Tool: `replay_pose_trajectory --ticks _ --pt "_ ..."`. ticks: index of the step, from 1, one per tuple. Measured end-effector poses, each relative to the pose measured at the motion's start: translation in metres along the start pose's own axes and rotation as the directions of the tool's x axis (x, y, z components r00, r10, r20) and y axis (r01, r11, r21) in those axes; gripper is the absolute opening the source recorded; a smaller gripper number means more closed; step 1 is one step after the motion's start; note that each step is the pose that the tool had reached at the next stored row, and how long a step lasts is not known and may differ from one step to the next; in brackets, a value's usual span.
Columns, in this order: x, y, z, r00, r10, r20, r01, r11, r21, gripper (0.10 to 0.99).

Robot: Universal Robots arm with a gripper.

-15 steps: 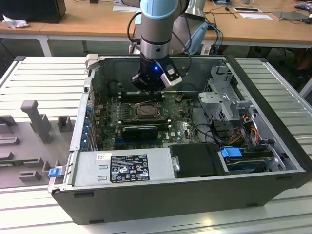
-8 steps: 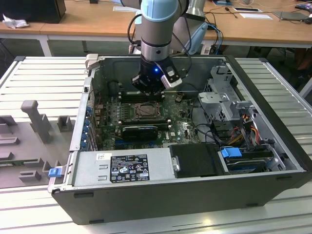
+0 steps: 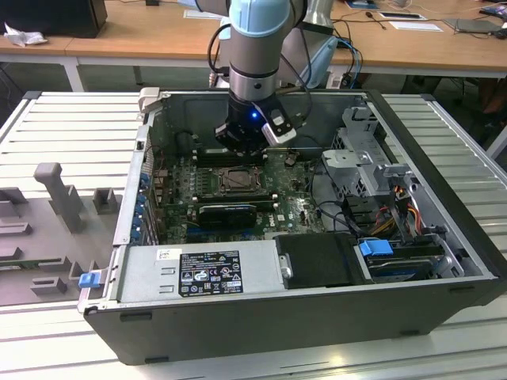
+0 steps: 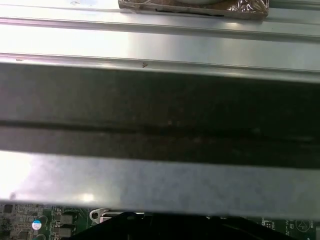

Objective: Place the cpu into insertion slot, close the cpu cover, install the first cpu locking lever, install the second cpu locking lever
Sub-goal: 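Install the first cpu locking lever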

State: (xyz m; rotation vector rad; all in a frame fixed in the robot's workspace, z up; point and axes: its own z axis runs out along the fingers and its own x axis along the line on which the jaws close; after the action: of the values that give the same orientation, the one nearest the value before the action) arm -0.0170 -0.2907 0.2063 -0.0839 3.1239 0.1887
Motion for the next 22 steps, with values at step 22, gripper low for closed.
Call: replay_pose_trajectory --ticks 22 --pt "-0.0009 -0.0019 0.0047 1.0000 0.004 0.0001 -0.004 0.9999 0.009 0.106"
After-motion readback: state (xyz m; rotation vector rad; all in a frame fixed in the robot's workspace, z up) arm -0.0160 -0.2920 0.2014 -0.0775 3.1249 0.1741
